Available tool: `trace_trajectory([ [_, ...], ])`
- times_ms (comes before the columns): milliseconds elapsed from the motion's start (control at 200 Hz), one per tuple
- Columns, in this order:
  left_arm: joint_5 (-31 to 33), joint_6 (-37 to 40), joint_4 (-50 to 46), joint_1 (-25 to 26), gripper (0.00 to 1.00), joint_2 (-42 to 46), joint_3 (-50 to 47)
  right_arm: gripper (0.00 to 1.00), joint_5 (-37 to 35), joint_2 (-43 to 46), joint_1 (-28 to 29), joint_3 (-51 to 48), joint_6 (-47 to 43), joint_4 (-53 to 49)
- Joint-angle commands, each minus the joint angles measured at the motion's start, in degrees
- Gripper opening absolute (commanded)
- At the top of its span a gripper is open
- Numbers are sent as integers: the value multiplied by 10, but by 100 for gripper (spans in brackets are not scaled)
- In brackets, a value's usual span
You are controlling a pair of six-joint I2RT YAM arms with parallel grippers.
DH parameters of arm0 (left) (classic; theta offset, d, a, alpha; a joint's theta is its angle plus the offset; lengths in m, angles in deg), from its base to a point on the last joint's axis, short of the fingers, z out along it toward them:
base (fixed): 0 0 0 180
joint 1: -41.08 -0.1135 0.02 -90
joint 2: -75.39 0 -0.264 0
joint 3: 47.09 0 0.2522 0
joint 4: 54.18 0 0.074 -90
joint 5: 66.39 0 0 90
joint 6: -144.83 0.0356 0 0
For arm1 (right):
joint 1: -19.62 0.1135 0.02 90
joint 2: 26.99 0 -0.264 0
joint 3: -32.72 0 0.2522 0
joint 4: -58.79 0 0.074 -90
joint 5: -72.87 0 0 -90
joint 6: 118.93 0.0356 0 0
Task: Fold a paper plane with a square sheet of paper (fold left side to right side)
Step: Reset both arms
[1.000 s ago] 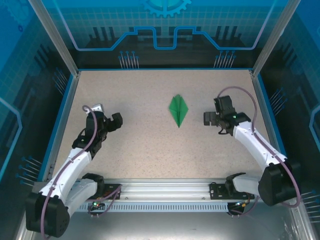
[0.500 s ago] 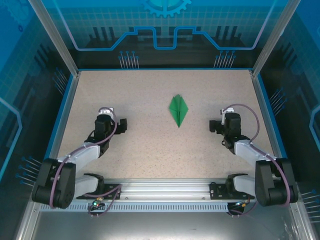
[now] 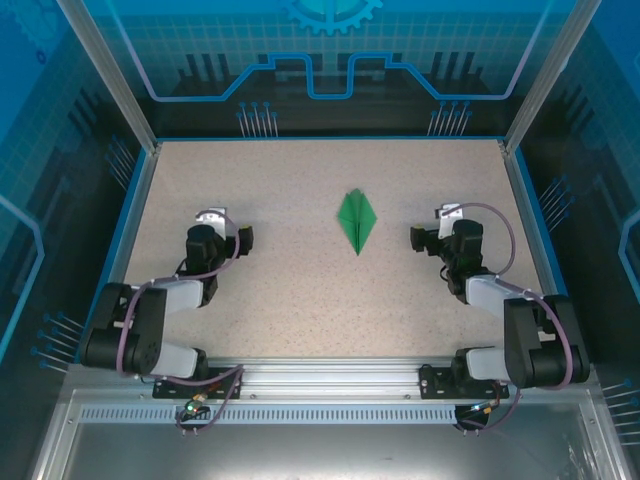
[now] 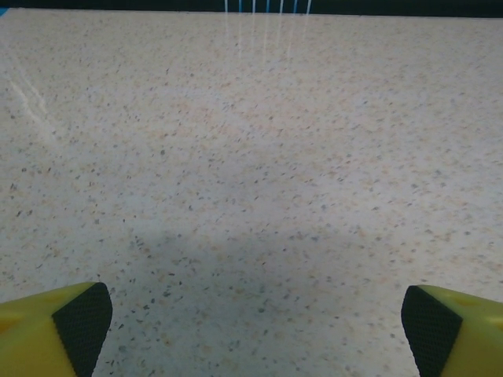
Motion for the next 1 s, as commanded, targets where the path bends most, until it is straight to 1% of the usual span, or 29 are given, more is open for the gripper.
trace_trajectory([
  [0, -27, 12, 79, -6, 99, -39, 3, 99, 19, -43, -6, 5, -3, 79],
  [30, -28, 7, 56, -8, 99, -34, 9, 99, 16, -59, -2, 8, -5, 86],
  [100, -34, 5, 55, -11, 99, -37, 11, 99, 8, -91, 9, 14, -18, 104],
  [130, -36, 2, 50, -14, 99, -39, 15, 99, 8, -86, 8, 11, -14, 100],
  [170, -47, -5, 35, -23, 99, -38, 23, 99, 6, -93, 6, 2, -13, 129],
  [200, -56, -7, 40, -27, 99, -40, 22, 99, 8, -89, 6, 7, -12, 109],
  [235, -60, -8, 37, -29, 99, -38, 23, 99, 12, -92, 3, 4, -11, 121],
  [425, -59, -9, 38, -30, 99, -39, 22, 99, 18, -91, -2, 4, -9, 117],
  [575, -58, -8, 38, -30, 99, -39, 22, 99, 3, -91, 10, 5, -16, 116],
  [995, -59, -8, 35, -30, 99, -39, 23, 99, 6, -91, 10, 7, -16, 114],
])
